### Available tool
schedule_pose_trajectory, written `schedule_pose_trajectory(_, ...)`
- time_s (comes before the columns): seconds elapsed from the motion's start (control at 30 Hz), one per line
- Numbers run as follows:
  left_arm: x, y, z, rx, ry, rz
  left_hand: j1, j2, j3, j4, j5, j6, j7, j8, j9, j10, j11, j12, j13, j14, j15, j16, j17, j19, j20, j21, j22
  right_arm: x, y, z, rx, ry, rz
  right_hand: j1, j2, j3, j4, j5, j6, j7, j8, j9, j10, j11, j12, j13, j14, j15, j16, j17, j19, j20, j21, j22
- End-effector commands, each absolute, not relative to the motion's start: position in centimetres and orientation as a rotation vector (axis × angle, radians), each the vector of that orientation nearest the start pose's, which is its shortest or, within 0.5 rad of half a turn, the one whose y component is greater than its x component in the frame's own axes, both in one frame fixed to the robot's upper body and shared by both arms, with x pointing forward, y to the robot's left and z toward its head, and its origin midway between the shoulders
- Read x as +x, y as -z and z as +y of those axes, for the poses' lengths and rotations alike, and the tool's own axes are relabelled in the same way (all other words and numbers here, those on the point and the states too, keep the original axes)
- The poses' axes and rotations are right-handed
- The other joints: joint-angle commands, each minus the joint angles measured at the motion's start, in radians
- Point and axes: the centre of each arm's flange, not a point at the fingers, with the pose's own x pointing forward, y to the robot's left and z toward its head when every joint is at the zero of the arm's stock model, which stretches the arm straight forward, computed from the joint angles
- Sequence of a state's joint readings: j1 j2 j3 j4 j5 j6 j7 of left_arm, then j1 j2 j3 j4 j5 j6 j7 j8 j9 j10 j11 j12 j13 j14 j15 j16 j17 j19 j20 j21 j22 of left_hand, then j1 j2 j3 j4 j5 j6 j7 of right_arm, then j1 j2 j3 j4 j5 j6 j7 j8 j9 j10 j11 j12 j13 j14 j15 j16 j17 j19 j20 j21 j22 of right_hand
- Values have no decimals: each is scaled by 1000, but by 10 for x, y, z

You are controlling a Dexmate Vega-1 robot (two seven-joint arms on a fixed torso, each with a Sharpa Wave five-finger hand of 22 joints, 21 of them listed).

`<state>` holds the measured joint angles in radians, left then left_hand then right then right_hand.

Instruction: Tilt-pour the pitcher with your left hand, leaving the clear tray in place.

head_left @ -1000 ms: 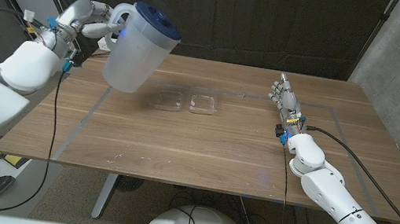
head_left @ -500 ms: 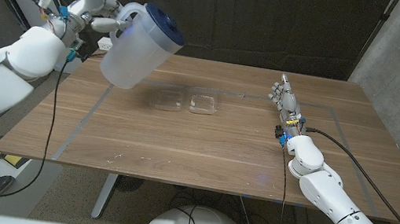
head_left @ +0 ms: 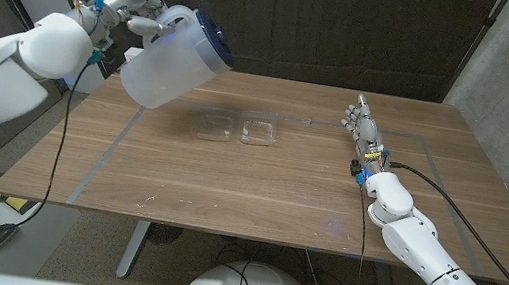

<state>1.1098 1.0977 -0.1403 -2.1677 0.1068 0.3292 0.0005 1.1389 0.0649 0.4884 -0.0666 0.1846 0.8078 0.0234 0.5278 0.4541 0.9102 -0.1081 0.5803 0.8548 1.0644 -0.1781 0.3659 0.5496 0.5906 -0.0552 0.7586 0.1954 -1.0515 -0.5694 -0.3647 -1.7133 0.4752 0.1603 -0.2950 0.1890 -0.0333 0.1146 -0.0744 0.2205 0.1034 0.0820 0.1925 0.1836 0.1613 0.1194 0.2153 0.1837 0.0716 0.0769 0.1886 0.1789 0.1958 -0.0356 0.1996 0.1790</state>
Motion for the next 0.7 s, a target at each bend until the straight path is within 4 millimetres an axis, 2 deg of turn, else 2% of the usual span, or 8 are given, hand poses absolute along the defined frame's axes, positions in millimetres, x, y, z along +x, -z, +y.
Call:
schedule_pose_trajectory(0.03,440,-205,345,1292,-264,-734,72,74,24,13,0,33,31,-5,5,5,-8,-3,2,4,0,-3,6,-6,-13,11,0,582,35,-245,-51,-94,-624,5,10,-5,0,0,6,6,3,4,4,1,0,3,9,3,-1,5,5,0,1,3)
schedule_pose_trajectory(0.7,443,-221,328,1430,-224,-690,69,72,28,14,0,37,30,-10,8,6,-14,-10,8,9,2,-9,13,-14,-14,22,-2,582,37,-240,-44,-100,-625,6,12,-7,0,-1,5,6,3,4,4,1,0,3,9,5,-2,5,4,0,0,3)
